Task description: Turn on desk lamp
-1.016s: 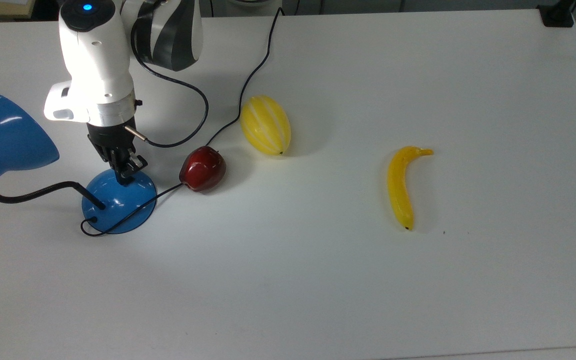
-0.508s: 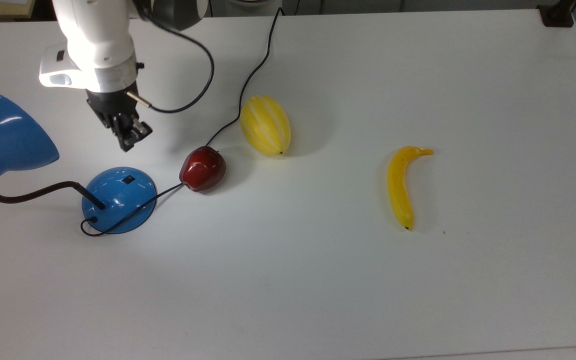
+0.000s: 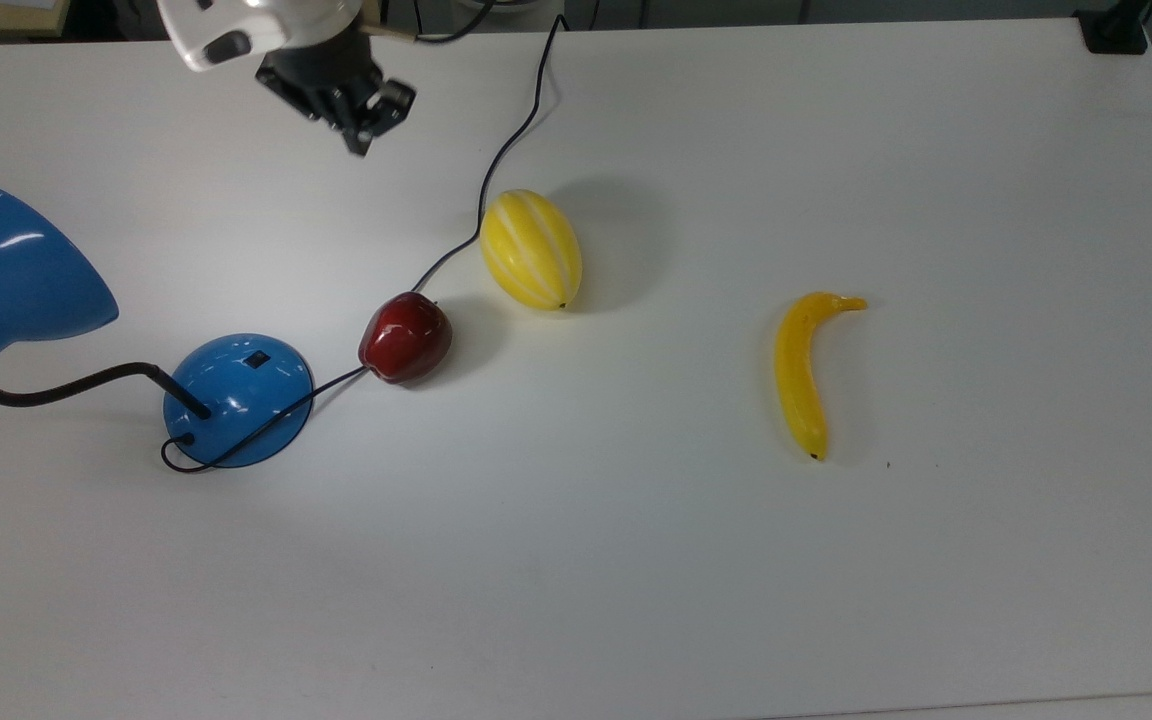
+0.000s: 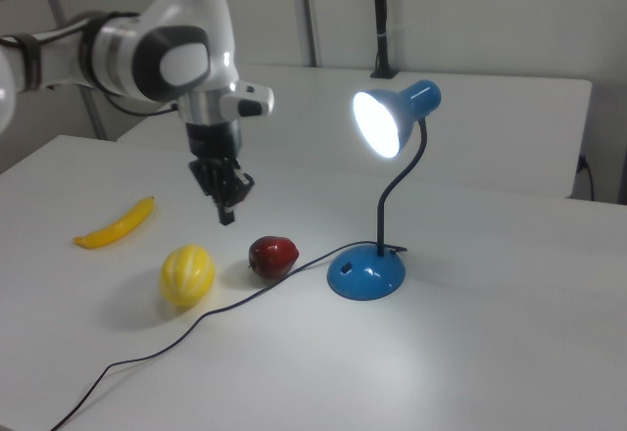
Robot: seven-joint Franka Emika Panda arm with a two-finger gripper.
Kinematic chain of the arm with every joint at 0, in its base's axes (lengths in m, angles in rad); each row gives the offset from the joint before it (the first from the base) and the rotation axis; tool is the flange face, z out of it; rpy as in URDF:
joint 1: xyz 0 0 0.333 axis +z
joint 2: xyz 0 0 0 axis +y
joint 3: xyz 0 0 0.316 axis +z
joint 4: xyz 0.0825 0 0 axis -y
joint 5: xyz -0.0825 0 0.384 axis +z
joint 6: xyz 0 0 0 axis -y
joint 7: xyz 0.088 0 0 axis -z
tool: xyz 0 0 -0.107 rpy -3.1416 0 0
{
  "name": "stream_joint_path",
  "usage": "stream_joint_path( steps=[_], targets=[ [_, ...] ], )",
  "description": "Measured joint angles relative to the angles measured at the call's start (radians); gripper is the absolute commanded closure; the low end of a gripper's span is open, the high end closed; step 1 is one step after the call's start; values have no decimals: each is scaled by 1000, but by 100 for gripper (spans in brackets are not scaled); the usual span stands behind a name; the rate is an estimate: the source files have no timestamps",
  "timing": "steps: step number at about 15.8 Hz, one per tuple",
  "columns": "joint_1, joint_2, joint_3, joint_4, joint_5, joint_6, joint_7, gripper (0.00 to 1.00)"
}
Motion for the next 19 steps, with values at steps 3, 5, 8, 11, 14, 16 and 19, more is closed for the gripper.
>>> stream_joint_path(
  steps=[3, 5, 8, 11, 14, 16, 19],
  targets=[
    [10, -79, 1, -44, 6, -59, -109, 100],
    [21, -128, 1, -85, 11, -68, -142, 80],
    [48, -197, 1, -149, 11, -68, -160, 10],
    [40, -237, -7, -167, 14, -68, -214, 0],
    [19, -248, -30, -153, 24, -68, -289, 0],
    [13, -248, -37, -144, 26, -68, -327, 0],
    [5, -248, -41, -129, 26, -68, -332, 0]
  ],
)
